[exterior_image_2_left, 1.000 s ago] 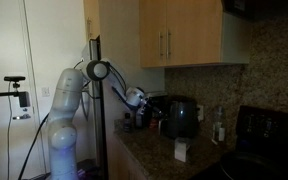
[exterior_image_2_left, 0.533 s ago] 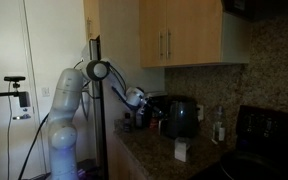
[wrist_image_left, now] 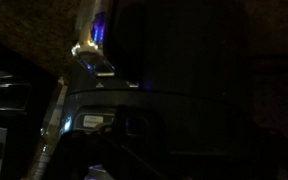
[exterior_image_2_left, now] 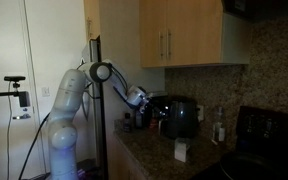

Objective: Switch on the air fryer

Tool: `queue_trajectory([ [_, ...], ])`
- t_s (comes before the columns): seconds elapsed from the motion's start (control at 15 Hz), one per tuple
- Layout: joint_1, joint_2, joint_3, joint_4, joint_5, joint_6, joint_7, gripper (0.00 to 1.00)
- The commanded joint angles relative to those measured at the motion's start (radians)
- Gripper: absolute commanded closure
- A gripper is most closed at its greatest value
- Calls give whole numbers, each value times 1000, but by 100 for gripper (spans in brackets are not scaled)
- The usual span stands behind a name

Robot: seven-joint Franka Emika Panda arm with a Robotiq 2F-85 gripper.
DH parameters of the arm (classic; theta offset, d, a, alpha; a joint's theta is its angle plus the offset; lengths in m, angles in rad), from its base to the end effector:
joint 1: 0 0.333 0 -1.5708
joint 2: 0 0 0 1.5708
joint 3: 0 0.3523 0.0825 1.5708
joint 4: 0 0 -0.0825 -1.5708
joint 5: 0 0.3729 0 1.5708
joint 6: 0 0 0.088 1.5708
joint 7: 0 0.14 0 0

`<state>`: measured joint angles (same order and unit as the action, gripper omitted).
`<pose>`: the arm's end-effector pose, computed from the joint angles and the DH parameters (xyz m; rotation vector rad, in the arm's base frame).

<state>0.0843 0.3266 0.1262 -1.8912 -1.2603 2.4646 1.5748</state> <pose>0.6561 0.1152 0.3784 2.5123 -0.5595 1.0916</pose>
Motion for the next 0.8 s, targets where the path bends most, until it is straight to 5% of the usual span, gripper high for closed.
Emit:
queue_trajectory([
  [0.0,2,58,-2,59,125,8,-154,0],
  [0.4,-81,-182,87,-190,411,49,-619,0],
  [0.53,-37,-282,29,-269,494,67,-745,0],
  [0.6,6,-157,6,-145,449,32,-648,0],
  [0.73,-5,-242,8,-208,477,33,-710,0],
])
